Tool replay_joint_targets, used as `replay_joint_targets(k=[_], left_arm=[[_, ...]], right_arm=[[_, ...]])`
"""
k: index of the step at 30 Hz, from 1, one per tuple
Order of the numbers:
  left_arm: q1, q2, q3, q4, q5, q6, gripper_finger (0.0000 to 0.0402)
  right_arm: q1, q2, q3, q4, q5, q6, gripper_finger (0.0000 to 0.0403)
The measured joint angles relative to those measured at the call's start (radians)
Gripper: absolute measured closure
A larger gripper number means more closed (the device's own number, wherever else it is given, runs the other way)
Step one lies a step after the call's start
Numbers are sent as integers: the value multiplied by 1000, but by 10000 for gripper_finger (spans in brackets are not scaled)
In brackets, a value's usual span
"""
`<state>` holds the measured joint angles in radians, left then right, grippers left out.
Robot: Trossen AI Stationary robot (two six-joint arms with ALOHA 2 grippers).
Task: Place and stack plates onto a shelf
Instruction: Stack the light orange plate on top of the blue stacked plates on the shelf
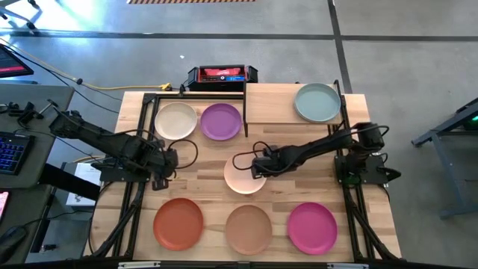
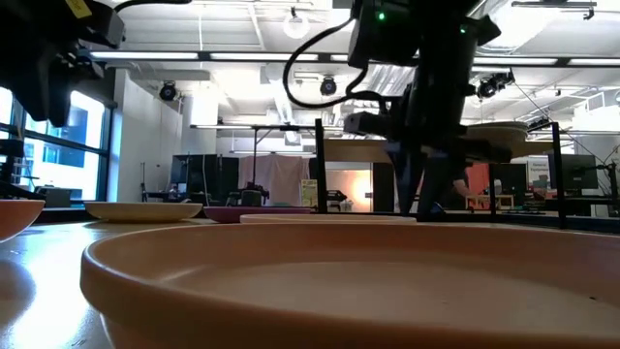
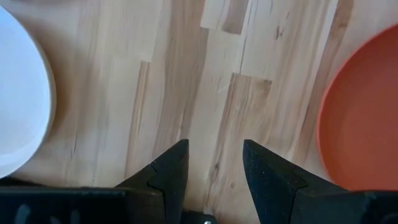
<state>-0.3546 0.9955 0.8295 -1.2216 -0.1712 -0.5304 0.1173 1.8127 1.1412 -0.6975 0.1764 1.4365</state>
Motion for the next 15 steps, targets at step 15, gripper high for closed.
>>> replay_joint_targets(k=[15], left_arm=[[0, 0, 0, 19, -22, 0, 261]], right_arm=[[0, 60, 0, 37, -28, 3, 328]])
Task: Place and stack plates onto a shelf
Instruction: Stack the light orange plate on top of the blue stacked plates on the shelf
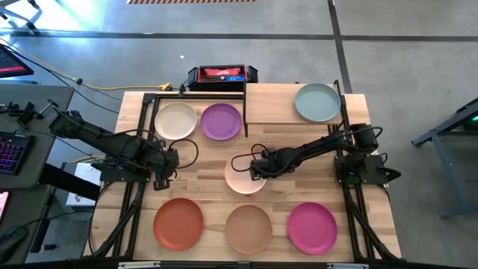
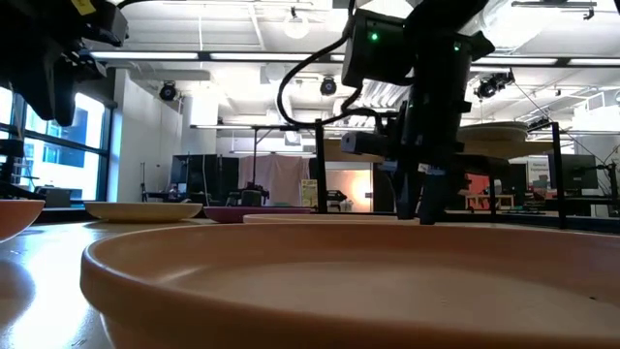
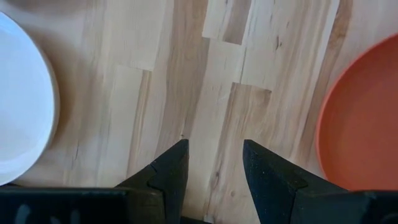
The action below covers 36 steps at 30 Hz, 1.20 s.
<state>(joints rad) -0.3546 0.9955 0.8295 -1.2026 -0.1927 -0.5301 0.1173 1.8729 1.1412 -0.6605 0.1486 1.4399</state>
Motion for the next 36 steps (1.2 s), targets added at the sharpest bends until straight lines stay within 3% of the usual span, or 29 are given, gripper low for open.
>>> replay_joint_targets(k=[3, 8, 20, 27, 36], left_arm=[[0, 0, 0, 0, -5, 0, 261], [0, 0, 0, 0, -5, 0, 261], [0, 0, 0, -1, -5, 0, 261], [0, 0, 0, -1, -5, 1, 261], [0, 0, 0, -1, -5, 1, 261]], right_arm=[[0, 0, 0, -1, 0, -6, 340], [0, 0, 0, 3, -11, -35, 395], [1, 0, 54, -38, -91, -126, 402], [1, 0, 197, -240, -96, -226, 403], [-22, 0, 410, -550, -20, -314, 403]])
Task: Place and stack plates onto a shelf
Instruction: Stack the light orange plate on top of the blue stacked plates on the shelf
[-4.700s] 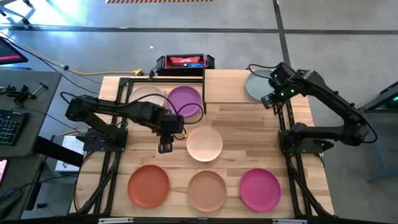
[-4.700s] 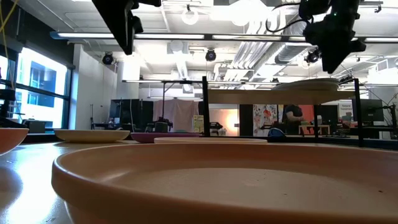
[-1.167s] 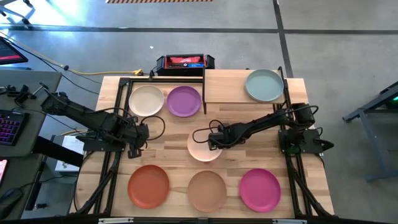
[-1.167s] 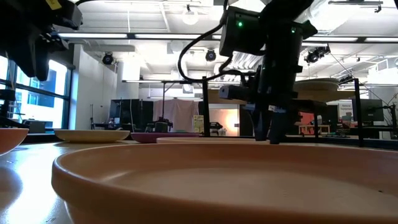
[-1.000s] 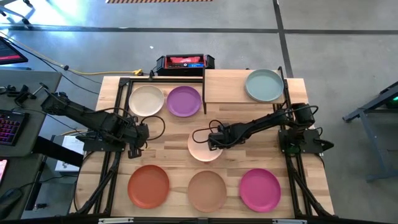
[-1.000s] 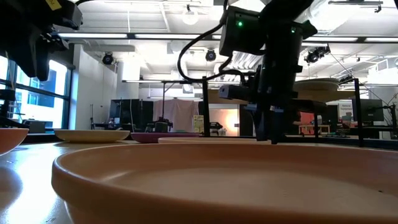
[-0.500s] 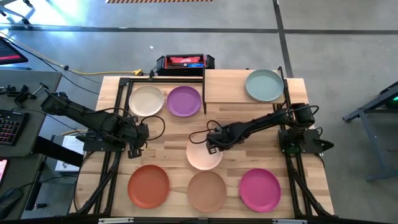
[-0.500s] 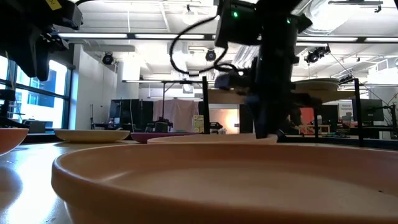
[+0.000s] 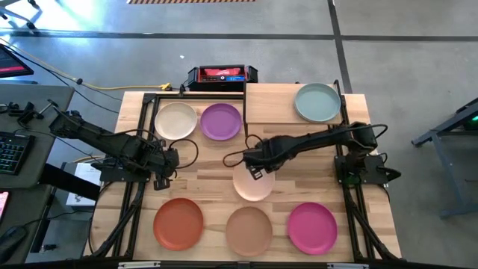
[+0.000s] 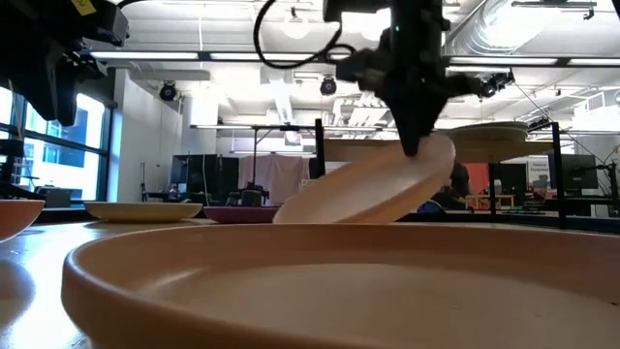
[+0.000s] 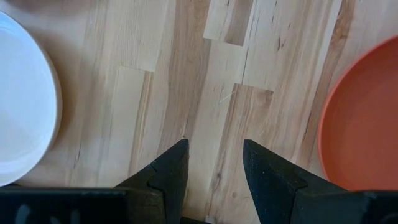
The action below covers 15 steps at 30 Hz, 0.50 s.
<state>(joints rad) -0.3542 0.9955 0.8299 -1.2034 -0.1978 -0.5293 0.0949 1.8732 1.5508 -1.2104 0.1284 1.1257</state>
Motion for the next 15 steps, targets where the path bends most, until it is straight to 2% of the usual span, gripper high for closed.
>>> replay_joint_targets(k=[10, 15], left_arm=[[0, 0, 0, 0, 0, -1, 261], [0, 0, 0, 1, -4, -1, 261]], right_arm=[[-59, 0, 249, -271, 83, -141, 403], [-102, -26, 339, -322, 115, -232, 403]])
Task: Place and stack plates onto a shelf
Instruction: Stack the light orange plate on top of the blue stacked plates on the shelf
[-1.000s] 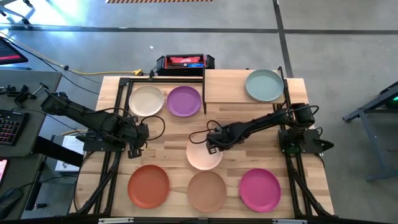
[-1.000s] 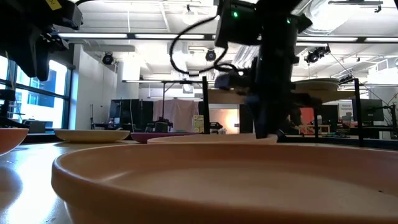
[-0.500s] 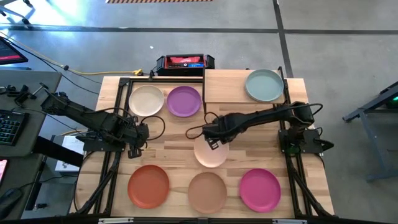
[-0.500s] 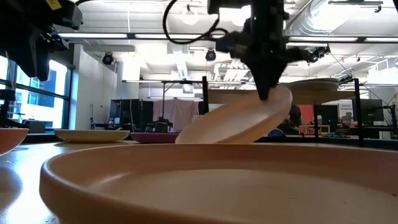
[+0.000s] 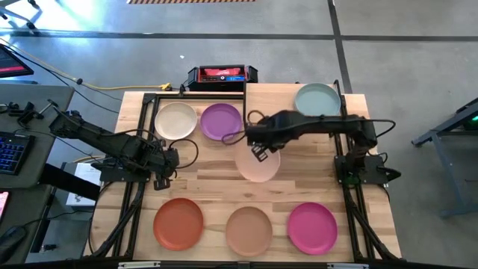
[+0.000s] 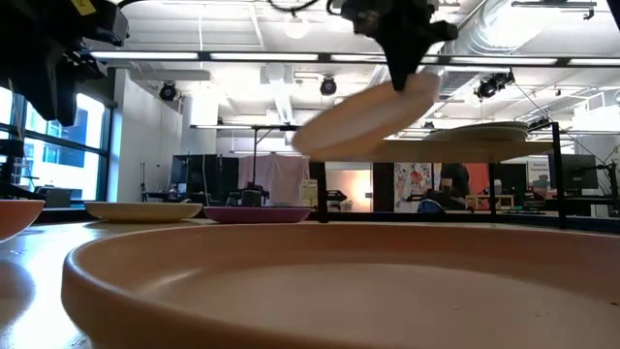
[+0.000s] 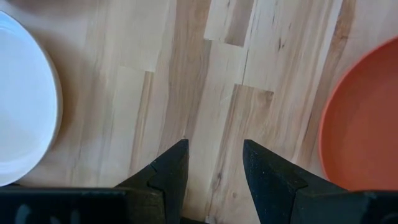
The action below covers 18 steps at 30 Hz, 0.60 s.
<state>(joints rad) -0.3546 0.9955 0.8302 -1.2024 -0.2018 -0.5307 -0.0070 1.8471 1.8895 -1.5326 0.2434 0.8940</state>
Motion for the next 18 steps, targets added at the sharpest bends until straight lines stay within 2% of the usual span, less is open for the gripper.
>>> replay_joint_targets(k=[9, 18], left_arm=[[6, 0, 0, 3, -93, -27, 261], [93, 0, 0, 70, -209, -36, 261]], right_arm=[[-120, -196, -14, -21, 65, -102, 403], [-394, -452, -121, -22, 71, -182, 403]])
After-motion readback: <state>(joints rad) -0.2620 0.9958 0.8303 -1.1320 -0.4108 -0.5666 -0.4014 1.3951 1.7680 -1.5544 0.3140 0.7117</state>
